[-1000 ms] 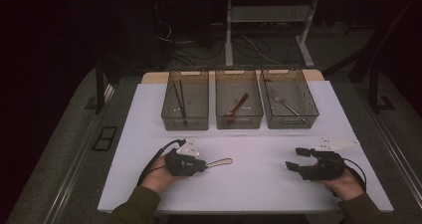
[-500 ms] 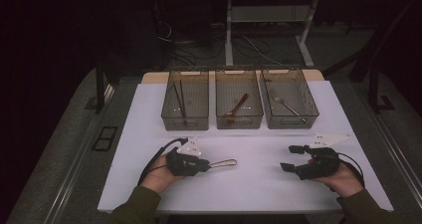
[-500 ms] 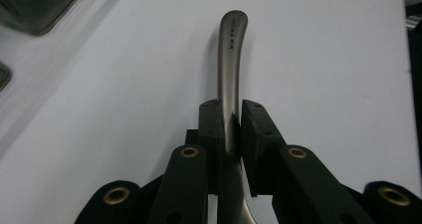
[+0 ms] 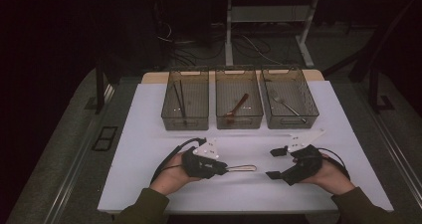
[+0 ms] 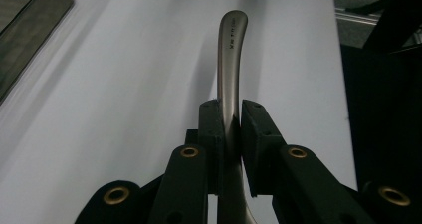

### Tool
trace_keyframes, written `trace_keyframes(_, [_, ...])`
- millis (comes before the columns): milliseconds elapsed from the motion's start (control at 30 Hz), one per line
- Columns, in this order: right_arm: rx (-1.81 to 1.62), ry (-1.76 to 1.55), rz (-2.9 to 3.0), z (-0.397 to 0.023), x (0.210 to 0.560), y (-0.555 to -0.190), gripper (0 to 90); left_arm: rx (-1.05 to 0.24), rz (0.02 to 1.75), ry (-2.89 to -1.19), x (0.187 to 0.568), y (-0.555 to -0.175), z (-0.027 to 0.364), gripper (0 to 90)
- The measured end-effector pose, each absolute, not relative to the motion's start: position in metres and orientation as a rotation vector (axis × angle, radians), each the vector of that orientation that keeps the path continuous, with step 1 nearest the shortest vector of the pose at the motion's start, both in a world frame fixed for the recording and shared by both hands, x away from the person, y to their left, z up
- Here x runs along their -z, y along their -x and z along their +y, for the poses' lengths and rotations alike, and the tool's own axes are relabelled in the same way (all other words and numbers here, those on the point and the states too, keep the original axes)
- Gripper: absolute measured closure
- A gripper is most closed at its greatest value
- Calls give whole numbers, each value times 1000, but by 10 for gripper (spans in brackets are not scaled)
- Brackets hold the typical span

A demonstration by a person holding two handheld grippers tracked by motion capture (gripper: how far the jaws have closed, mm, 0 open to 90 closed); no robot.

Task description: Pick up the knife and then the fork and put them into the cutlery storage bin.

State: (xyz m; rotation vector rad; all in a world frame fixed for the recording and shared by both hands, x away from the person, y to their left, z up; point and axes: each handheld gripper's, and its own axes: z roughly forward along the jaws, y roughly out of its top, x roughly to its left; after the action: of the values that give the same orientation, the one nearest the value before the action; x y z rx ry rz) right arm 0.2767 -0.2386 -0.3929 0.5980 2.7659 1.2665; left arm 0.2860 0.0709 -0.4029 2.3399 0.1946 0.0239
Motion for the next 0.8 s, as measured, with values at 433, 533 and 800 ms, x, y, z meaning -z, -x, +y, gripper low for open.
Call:
trace_keyframes(433, [-1088, -240, 2935, -182, 402, -287, 498, -19, 14, -2368, 392, -282, 25, 793])
trace_keyframes(533, [-1061, -208, 2976, -175, 405, -288, 621, -15, 3, -2371, 392, -280, 21, 793])
trace_keyframes(800, [-1024, -151, 3027, -168, 409, -286, 776, -34, -39, -2388, 392, -278, 19, 792])
